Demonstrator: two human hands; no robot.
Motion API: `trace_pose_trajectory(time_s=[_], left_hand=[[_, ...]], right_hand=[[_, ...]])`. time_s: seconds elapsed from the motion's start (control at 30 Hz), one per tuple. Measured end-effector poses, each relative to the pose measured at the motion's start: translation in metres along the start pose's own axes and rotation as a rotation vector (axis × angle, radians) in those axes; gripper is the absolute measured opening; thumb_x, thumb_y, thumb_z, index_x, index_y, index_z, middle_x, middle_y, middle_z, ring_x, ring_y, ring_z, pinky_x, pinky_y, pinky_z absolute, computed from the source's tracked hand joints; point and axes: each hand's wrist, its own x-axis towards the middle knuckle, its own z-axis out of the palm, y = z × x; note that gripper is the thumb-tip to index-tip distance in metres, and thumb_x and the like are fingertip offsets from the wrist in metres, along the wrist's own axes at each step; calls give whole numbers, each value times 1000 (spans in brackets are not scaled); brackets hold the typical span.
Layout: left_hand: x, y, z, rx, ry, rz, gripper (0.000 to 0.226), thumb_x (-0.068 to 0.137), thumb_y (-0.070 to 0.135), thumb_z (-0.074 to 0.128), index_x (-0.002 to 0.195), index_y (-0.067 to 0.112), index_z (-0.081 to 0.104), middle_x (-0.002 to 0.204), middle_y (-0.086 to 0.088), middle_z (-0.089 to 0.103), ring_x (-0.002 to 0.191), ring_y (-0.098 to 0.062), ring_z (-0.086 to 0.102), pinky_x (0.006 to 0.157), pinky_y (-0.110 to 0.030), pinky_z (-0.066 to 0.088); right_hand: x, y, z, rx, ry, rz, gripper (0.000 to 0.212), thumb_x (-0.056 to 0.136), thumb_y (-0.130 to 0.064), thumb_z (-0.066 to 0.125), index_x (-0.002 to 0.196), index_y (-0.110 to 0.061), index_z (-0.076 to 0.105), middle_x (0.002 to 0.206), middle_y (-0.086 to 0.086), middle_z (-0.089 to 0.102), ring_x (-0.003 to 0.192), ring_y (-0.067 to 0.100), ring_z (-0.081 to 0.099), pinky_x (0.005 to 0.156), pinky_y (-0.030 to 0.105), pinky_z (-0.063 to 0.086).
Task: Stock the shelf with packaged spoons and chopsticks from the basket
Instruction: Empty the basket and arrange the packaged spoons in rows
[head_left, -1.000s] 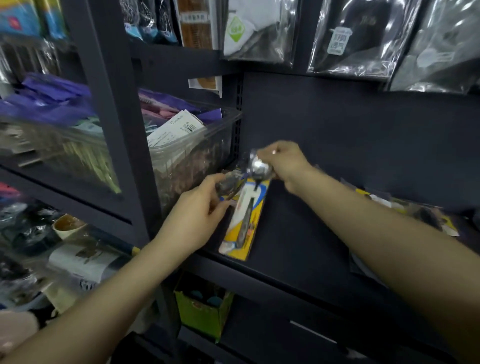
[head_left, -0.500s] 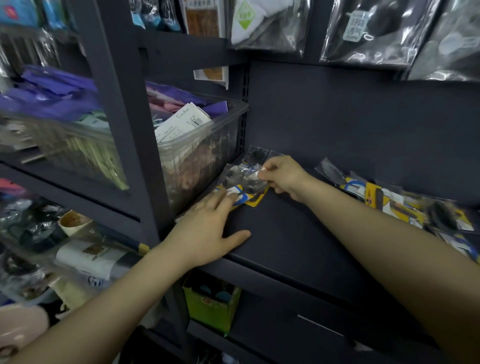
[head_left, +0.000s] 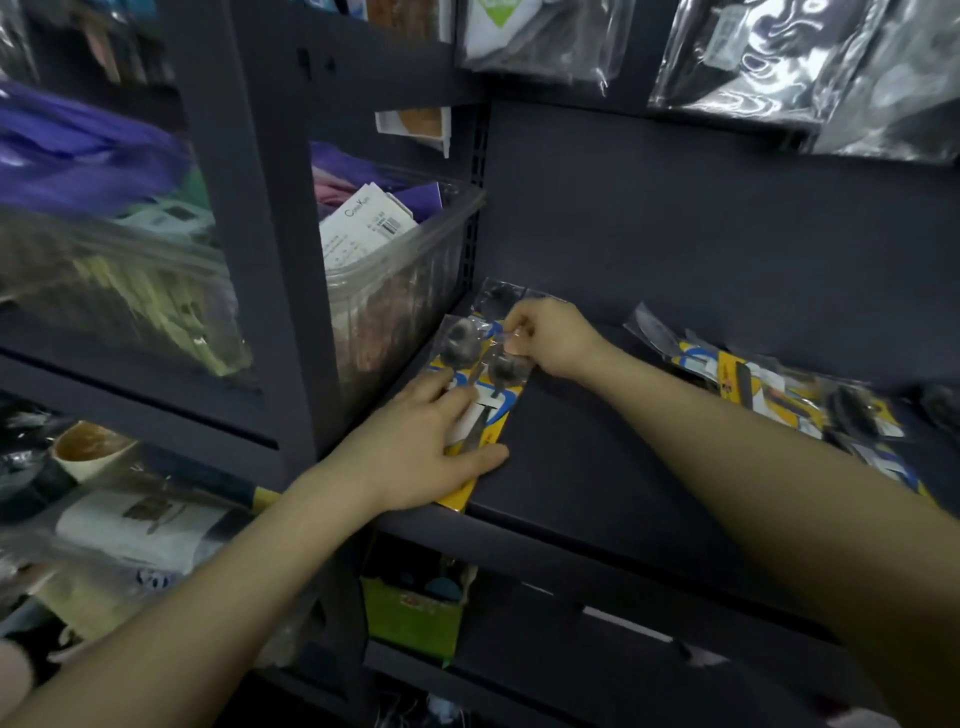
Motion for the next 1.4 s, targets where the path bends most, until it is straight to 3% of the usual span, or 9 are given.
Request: trace_pose_trajectory(time_s=[0.13,0.4,0.53,0.67,0.8,1.03,1.2,1.3,1.4], left_hand=[[-7,1,3,107,54,48,110,47,92,18,143,37,22,158,0,5,146,-17,2,119,-34,9],[-28,8,14,284,94,58,109,53,87,-15,144,36,15,158,-3,11,145,-19,12,119,-30,12],[-32,15,17,322,100,1,115,49,86,-20,146,32,10,158,-1,7,145,-18,7,118,-29,8],[-31,19,16,286,120,-41,119,47,88,-16,145,29,17,157,-1,13,145,-18,13,116,-28,12],[-26,20,13,232,132,-53,113,51,90,6,136,21,34,155,-2,20,143,-17,20,115,-27,19],[-24,22,19,190,177,-4,90,65,71,15,143,28,24,156,0,20,143,-14,19,116,-30,23],[-17,29,8,198,154,1,91,62,69,16,137,22,38,155,0,22,140,-16,26,113,-26,27],[-4,41,-3,122,273,84,75,68,53,24,125,13,52,139,-6,47,127,-24,46,105,-34,39],[19,63,-5,-26,391,126,60,67,42,31,108,9,61,110,-8,63,104,-25,59,89,-36,47]], right_hand=[[8,-7,-2,-81,15,-77,30,93,-27,51,104,-4,66,107,14,68,101,27,61,89,37,47],[31,-21,17,61,-32,-30,25,87,-27,61,78,-5,69,93,13,70,92,26,63,84,39,51],[41,-12,20,231,24,127,38,84,-25,66,52,-21,47,72,7,57,82,24,54,80,37,45],[35,-9,17,146,53,146,23,86,-32,63,68,-17,64,88,7,68,97,27,61,93,36,43],[14,-6,-6,101,-21,20,37,90,-42,52,99,-9,68,102,9,68,101,25,60,89,35,45],[-13,14,-13,23,-51,6,21,86,-15,60,97,3,66,97,15,66,89,25,59,75,30,45],[-14,15,-17,-119,58,-116,25,85,-28,61,98,-7,67,104,15,65,95,31,61,84,39,51],[-23,48,-54,-122,275,-118,25,86,-26,60,105,-10,66,107,17,63,101,33,59,90,40,48],[-35,98,-84,-240,157,57,38,84,-29,64,112,-4,61,116,19,63,110,35,57,92,37,43]])
